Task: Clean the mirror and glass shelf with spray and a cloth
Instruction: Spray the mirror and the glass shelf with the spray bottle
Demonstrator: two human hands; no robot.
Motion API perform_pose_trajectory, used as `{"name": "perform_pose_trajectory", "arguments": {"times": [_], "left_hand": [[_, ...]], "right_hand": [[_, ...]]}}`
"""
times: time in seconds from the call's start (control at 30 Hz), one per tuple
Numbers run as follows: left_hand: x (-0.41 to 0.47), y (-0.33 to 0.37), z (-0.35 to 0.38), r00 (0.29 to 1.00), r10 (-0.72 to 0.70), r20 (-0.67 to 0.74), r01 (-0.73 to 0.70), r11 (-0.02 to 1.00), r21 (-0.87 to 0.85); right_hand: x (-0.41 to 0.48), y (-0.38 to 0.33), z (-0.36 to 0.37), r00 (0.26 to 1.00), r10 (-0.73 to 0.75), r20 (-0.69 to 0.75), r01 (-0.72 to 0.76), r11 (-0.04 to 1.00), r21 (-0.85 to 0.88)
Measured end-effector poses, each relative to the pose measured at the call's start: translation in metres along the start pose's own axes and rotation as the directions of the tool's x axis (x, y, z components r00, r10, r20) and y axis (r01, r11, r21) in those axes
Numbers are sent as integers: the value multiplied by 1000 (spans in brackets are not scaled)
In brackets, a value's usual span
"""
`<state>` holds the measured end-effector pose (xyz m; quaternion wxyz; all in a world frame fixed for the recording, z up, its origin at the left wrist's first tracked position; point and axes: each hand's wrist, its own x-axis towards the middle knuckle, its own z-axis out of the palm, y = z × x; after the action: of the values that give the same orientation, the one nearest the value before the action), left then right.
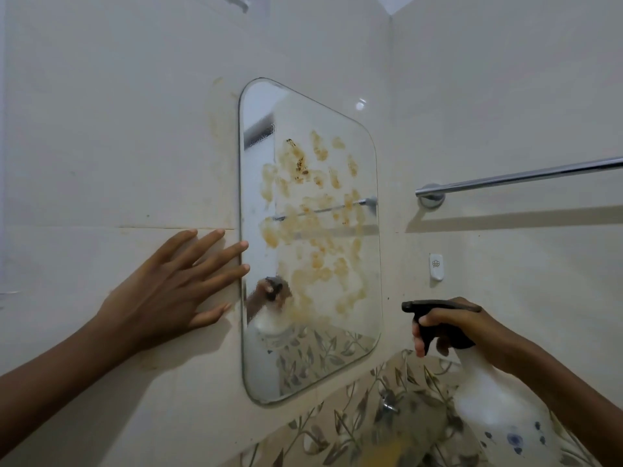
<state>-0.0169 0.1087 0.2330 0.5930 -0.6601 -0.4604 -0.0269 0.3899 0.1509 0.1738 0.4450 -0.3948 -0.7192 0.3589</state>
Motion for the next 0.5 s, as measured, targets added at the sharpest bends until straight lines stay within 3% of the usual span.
{"name": "perform_pose_trajectory", "arguments": {"times": [0.27,0.5], "left_hand": [[0,0,3,1000,3,-21,-3,1000,14],[0,0,4,1000,-1,-26,2,1000,24]], "right_hand": [[-12,6,25,1000,17,22,-16,999,-29],[-7,31,2,971,101,-218,-108,994,-20]]}}
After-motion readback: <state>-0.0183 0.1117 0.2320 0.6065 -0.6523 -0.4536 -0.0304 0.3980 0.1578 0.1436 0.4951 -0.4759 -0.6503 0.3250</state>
